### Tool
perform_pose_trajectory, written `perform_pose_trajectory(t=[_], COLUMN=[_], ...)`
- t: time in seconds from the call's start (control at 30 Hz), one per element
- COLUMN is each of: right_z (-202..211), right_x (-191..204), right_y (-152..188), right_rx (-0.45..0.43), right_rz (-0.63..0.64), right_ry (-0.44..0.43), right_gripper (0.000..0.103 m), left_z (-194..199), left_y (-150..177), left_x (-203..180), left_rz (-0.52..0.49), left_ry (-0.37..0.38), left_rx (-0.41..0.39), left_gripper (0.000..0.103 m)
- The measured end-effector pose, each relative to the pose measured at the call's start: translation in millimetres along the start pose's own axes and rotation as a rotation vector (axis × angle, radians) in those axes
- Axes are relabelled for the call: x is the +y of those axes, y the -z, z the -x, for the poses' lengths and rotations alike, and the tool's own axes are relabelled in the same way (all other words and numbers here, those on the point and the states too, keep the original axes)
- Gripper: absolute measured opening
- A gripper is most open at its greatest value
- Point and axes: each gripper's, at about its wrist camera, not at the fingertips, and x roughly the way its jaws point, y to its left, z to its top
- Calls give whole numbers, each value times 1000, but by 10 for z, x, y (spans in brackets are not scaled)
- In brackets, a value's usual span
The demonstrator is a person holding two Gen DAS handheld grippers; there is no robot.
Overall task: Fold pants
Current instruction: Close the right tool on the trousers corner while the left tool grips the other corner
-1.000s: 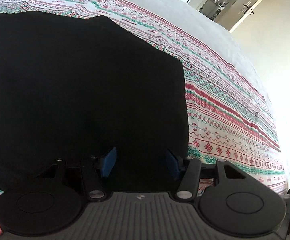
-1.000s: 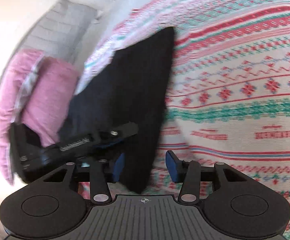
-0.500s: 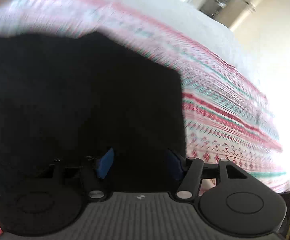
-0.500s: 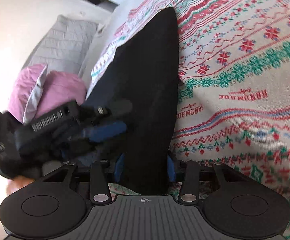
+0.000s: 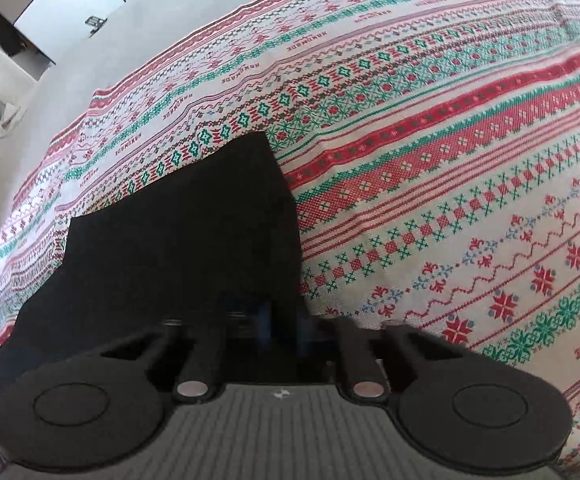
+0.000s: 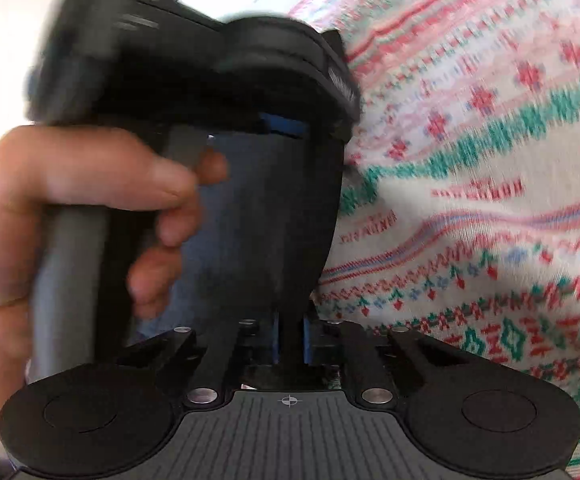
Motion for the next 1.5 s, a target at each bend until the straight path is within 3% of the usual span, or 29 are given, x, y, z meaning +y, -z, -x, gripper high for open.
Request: perform_pose_trajectory(t=[0.17, 0.3, 0.5, 0.6, 0.67, 0.8, 0.9, 1.07, 1.23, 1.37, 1.5], right_z=[449, 1146, 2276, 2776, 2942, 2698, 2580, 2700, 2559, 1945, 1205], right_x=[135, 127, -273, -620, -885, -1240, -1085, -835, 36, 637, 1020], right_y=[-258, -523, -708, -753, -768, -756, -673, -697, -546, -233, 81], right_rx=[-24, -139, -312, -381, -391, -277, -269, -312, -360, -253, -119], right_rz=[100, 171, 192, 137, 86, 46, 96, 191, 390, 557, 672], right_ry=[-53, -71, 12, 73, 122, 358, 424, 372, 223, 150, 147], right_gripper=[7, 7, 7, 7, 7, 7, 7, 7, 7, 7, 7], left_z=[370, 908, 1504, 1515, 1346, 784, 604, 915, 1344, 1389, 1086], left_y=[-180, -446, -882, -1052, -1107, -1075, -1010, -888, -465, 151, 826], left_x=[456, 488, -330, -787, -1076, -1534, -1406, -907, -184, 553, 1029], left_rz=[308, 444, 423, 454, 479, 510, 549, 617, 645, 705, 833], left_ry=[191, 353, 474, 570, 589, 587, 661, 716, 758, 750, 690], left_rx=[-102, -225, -346, -368, -346, -243, -253, -315, -480, -543, -526], left_gripper=[4, 4, 4, 4, 4, 4, 4, 4, 4, 4, 4])
